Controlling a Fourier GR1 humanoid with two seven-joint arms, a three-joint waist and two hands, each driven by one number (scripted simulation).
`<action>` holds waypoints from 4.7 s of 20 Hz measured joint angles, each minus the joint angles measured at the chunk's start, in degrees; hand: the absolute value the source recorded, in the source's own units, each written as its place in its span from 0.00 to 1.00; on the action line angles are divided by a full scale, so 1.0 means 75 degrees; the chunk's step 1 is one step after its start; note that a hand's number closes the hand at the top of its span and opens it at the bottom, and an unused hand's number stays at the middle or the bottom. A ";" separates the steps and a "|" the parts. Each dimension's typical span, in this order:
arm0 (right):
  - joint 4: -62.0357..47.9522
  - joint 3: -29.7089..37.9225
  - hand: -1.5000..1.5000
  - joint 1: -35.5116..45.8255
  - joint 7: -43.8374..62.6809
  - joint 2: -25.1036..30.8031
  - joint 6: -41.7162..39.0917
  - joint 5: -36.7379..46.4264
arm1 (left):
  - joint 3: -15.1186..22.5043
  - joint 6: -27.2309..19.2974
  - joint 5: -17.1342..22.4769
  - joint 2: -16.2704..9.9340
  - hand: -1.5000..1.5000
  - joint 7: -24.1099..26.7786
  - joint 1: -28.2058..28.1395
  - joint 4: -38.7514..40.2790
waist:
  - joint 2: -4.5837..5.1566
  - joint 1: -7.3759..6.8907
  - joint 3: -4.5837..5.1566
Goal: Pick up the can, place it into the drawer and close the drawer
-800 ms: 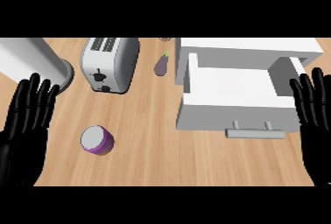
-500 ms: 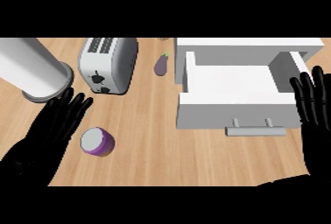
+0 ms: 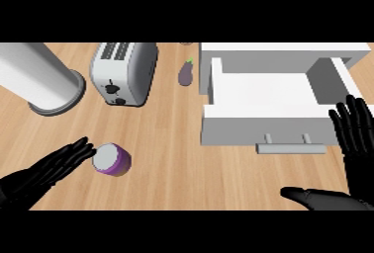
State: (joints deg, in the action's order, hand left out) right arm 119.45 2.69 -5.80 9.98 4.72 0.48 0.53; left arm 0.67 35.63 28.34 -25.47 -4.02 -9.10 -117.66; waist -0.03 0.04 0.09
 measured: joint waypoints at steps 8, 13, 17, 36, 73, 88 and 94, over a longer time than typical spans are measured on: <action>0.0012 0.0351 0.00 -0.0672 -0.0373 0.0063 -0.0442 -0.0325 | -0.0802 0.0674 0.1140 -0.0380 0.00 -0.0596 -0.0169 0.0187 | -0.0003 0.0001 -0.0013; 0.0081 0.0409 0.00 -0.0872 -0.0480 -0.0035 -0.0515 -0.0318 | -0.0939 0.0700 0.1113 -0.0160 0.00 -0.0929 0.0158 0.0581 | -0.0001 0.0012 -0.0013; -0.0051 0.0492 0.00 -0.0898 -0.0622 -0.0072 -0.0612 -0.0308 | -0.0941 0.0834 0.0628 0.0236 0.00 -0.0906 0.0410 0.0986 | 0.0000 0.0012 -0.0011; -0.0071 0.1112 0.00 -0.1126 -0.0844 -0.0029 -0.1193 -0.0581 | -0.1022 0.1533 -0.2306 0.1615 0.00 0.0914 0.1014 0.3158 | 0.0000 0.0017 -0.0011; -0.0127 0.1103 0.00 -0.1003 -0.1060 -0.0447 -0.1384 -0.0219 | -0.0708 -0.0241 -0.5491 0.0698 0.00 0.5453 0.3256 0.9867 | 0.0019 0.0077 -0.0006; 0.0321 0.1176 0.00 -0.1276 -0.0806 -0.0466 -0.1555 -0.0391 | -0.0349 -0.0802 -0.5604 0.1008 0.00 0.5949 0.3947 1.1057 | 0.0014 0.0076 -0.0007; 0.0480 0.1264 0.00 -0.1200 -0.0560 -0.0423 -0.1550 -0.0487 | -0.0242 -0.0957 -0.5692 0.1119 0.00 0.6215 0.4208 1.1575 | 0.0015 0.0076 -0.0007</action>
State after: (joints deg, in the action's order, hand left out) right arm 123.05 12.17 -14.80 5.77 1.55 -11.15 -3.12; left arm -1.15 28.45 -14.36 -17.08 42.60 22.46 -30.84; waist 0.09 0.61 0.04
